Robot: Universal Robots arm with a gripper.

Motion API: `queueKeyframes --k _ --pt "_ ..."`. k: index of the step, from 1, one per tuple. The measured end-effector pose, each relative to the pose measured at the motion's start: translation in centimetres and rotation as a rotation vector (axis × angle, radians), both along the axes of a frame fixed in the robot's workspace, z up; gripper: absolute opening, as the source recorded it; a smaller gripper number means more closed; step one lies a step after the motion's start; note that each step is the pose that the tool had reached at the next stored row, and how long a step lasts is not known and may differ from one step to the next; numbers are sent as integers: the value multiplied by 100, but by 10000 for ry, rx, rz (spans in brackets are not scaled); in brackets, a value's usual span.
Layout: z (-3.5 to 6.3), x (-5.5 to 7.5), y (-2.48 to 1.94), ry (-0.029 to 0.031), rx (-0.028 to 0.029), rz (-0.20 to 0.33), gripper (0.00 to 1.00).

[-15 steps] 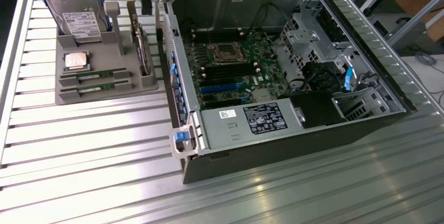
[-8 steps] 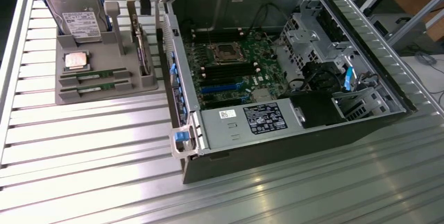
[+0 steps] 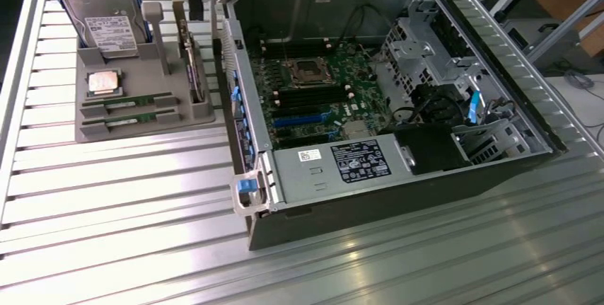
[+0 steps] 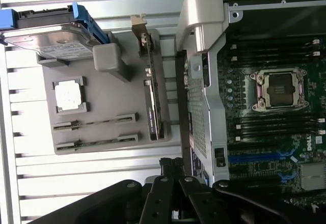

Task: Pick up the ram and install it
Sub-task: 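Reach for the ram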

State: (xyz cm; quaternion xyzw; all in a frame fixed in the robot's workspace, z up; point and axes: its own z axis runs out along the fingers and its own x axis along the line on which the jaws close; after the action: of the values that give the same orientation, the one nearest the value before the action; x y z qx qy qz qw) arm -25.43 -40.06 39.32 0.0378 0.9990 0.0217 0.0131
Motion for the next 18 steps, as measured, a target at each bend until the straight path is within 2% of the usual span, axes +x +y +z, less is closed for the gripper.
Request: queueKeyframes --k 18 --pt "0 -72 -2 0 0 0 11"
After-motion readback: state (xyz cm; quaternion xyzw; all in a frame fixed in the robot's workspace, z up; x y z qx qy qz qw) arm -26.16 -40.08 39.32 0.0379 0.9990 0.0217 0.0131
